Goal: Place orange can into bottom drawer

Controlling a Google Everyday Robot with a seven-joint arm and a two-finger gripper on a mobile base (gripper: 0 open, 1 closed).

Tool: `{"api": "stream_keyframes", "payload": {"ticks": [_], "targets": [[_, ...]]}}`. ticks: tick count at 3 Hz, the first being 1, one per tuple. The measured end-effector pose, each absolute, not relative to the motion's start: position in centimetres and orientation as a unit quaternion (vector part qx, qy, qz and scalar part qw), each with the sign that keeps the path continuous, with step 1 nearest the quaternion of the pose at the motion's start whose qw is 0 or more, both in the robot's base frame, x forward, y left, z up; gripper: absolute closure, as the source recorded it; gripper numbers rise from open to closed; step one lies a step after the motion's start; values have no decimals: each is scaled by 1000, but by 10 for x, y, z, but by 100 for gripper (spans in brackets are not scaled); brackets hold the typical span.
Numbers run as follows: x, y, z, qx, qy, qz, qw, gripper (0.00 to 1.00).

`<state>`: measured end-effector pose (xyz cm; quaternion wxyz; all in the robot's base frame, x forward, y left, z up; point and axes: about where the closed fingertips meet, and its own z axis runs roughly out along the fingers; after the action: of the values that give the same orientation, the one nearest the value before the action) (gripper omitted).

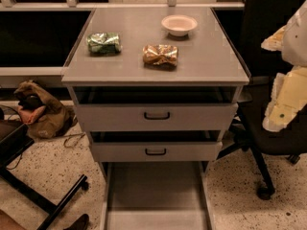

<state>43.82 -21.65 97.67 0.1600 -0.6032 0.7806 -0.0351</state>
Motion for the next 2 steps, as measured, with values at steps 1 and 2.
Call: {"api": "stream_keyframes", "payload": {"ticks": [1, 2], "targets": [[442, -214, 976, -607, 777, -31, 166, 0], [486, -194, 964, -634, 748, -16, 192, 0]]}}
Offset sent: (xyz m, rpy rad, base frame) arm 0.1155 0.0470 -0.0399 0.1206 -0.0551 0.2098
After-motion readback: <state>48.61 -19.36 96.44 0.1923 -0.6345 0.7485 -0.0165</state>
